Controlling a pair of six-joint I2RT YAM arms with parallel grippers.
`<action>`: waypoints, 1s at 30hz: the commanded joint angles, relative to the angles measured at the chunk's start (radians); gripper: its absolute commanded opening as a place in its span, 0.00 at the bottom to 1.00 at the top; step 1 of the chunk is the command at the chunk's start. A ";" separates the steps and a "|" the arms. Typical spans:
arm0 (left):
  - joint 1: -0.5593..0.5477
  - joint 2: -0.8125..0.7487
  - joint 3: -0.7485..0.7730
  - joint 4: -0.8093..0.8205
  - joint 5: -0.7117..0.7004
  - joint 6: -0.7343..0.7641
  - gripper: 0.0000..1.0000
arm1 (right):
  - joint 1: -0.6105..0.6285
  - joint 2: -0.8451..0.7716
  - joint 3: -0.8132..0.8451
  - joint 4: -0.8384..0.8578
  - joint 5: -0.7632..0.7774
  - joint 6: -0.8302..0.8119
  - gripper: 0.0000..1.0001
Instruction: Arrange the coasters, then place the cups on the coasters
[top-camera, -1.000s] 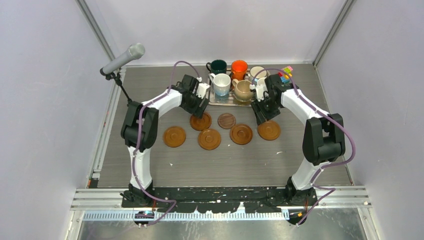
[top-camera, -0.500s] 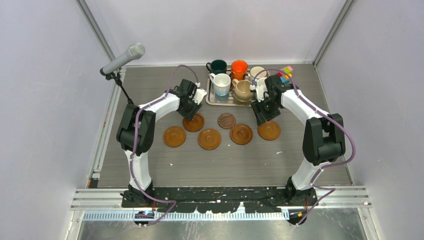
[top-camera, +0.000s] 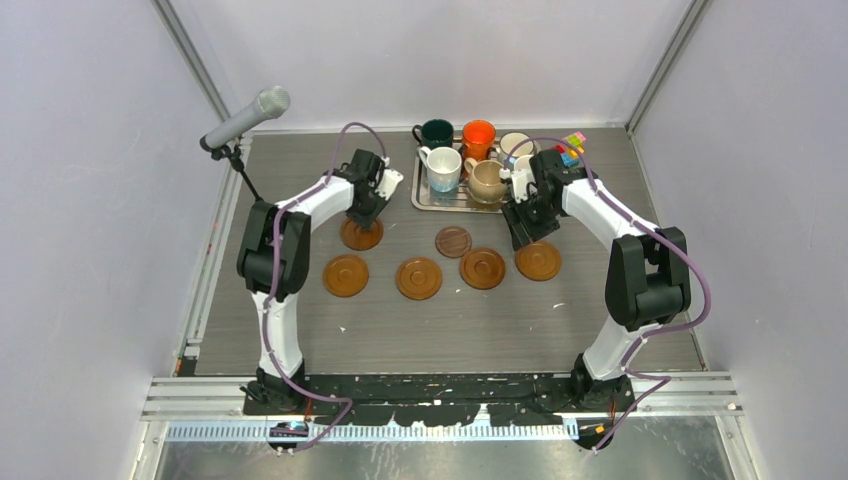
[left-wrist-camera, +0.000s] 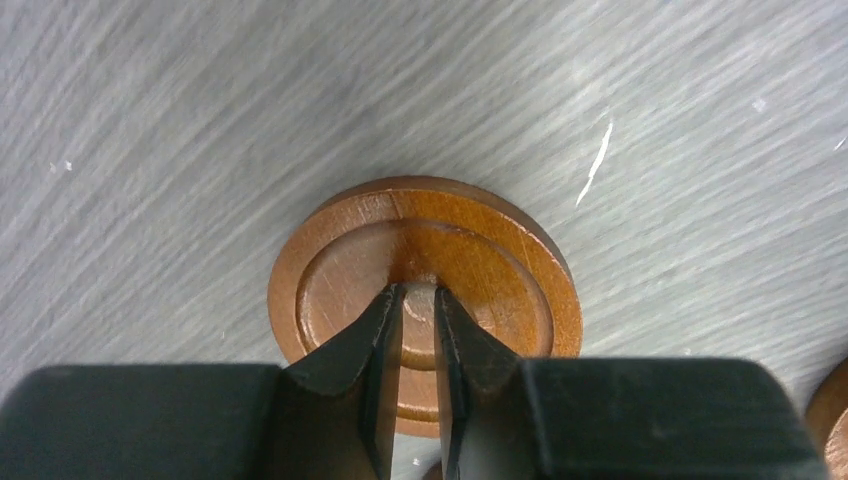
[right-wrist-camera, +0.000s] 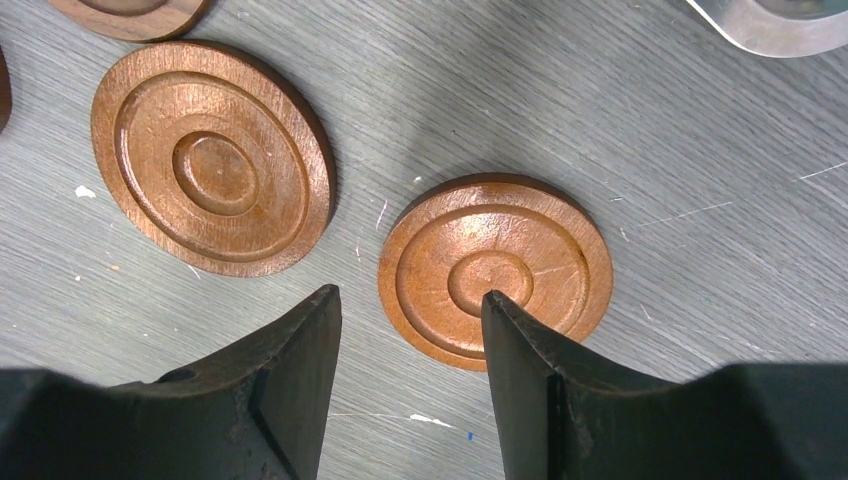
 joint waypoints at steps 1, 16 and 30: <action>-0.022 0.057 0.076 -0.044 0.107 -0.061 0.19 | 0.003 -0.043 0.007 0.011 -0.027 0.015 0.59; -0.040 -0.042 -0.093 -0.144 0.153 0.023 0.45 | 0.003 -0.068 -0.006 0.004 -0.039 0.014 0.59; -0.004 -0.360 -0.346 -0.182 0.157 0.159 0.73 | 0.013 -0.065 -0.007 0.009 -0.050 0.025 0.59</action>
